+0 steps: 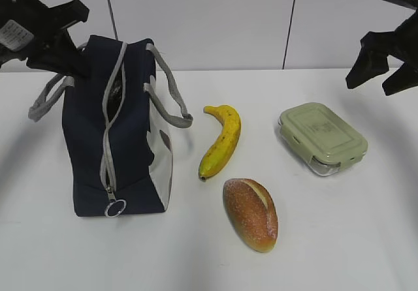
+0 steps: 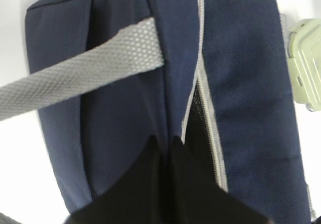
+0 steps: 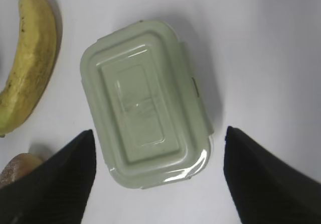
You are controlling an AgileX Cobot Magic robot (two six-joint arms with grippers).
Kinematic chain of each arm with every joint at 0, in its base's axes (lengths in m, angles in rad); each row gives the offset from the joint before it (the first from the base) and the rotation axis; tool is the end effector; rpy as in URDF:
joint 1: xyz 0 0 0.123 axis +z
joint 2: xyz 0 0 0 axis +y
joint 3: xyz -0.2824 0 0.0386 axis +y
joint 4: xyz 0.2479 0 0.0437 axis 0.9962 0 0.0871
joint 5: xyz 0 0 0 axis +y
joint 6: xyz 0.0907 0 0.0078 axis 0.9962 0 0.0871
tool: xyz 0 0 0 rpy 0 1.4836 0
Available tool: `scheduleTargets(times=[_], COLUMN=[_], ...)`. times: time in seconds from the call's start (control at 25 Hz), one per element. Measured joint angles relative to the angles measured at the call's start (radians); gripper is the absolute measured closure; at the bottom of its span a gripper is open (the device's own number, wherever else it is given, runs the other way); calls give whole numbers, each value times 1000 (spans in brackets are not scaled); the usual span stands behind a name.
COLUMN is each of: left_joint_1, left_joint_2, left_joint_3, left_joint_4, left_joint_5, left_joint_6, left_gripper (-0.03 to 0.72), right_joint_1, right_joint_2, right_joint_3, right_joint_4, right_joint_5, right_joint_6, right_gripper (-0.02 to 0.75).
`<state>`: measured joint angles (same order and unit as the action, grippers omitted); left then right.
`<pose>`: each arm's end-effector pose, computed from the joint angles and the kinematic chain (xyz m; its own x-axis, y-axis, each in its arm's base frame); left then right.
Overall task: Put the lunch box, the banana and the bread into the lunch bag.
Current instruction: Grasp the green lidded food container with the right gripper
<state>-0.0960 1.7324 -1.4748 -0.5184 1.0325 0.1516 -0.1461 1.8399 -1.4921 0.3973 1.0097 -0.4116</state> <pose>0.3633 -0.0739 0.2998 -0.9310 -0.0308 -0.3636 0.1419 0.8875 -0.4384 0.3888 -0.0270 0.2604 -0.9221 -0.0465 -0.3841 -0.1484 0.9593 0.2402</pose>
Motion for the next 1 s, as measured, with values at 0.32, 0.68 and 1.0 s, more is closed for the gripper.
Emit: scheduleTargets(times=[0.32,0.68,1.0], left_joint_1=[0,0,0], left_joint_2=[0,0,0], left_joint_3=[0,0,0], left_joint_4=[0,0,0], left_joint_5=[0,0,0], left_joint_6=[2,5,8], left_gripper=[690,690,690], right_joint_1=[-112,-112,-112], right_joint_2=[144,238,277], right_joint_3=[-8,-10,-10], right_joint_4=[268,317,330], right_joint_5=[32,77,77], right_joint_6=[-263,-330,-333], right_gripper=[152,152,152])
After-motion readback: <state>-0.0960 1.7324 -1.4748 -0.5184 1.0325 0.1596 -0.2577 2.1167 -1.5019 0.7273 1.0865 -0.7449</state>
